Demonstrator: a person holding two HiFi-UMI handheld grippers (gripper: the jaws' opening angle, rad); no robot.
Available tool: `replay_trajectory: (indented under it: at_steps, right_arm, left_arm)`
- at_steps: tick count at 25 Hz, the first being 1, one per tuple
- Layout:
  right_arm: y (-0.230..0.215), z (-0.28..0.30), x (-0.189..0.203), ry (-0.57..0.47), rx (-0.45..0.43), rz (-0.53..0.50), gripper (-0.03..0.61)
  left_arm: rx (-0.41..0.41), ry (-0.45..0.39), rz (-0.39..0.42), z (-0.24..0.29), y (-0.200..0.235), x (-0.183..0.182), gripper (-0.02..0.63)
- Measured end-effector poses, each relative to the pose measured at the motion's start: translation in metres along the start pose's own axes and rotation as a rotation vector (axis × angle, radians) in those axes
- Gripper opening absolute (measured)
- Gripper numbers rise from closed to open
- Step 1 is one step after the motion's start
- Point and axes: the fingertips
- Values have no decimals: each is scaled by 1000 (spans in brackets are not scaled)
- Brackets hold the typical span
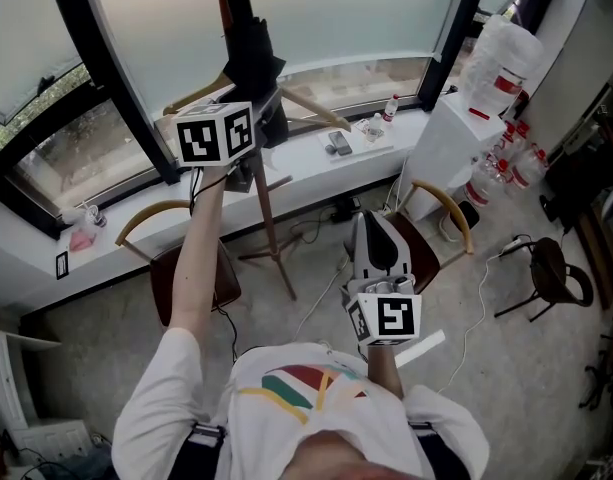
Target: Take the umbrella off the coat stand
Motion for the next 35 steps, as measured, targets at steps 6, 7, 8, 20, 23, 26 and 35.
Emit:
replay_trajectory:
  at_steps: [6,7,8,20,23,26,35]
  right_arm:
    - [4,1,-3,-5,-11,1,0]
    - [4,0,-4,-6,-11,2,0]
    - [3,-1,-4,-7,-10,6,0]
    - [3,-8,-18,-50,-10,14,0]
    - [5,-8,-28,-76,-14,11,0]
    - [6,-10,-34,-95,-16,14,0]
    - [12,-10,-49,-128,-39,8,0]
  left_arm:
    - [-18,-1,22,-5,1,-1,238]
    - [-22,-1,28,-6,0,-2,236]
    - [-26,-1,38,-7,-1,-3,236]
    - [-69,-57,120,-25,-14,-40,235]
    - [-81,-82,137,-30,-13,-56,235]
    - [-108,-114,168,-41,-14,-76,235]
    - [-124,-166,224,-59,-13,-121,235]
Point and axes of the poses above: the fingertips, and each gripper's own axes: z forward along the fingers, y to its left, x out of its underside, and after that the axes turned 7 degrees about x, right-handed
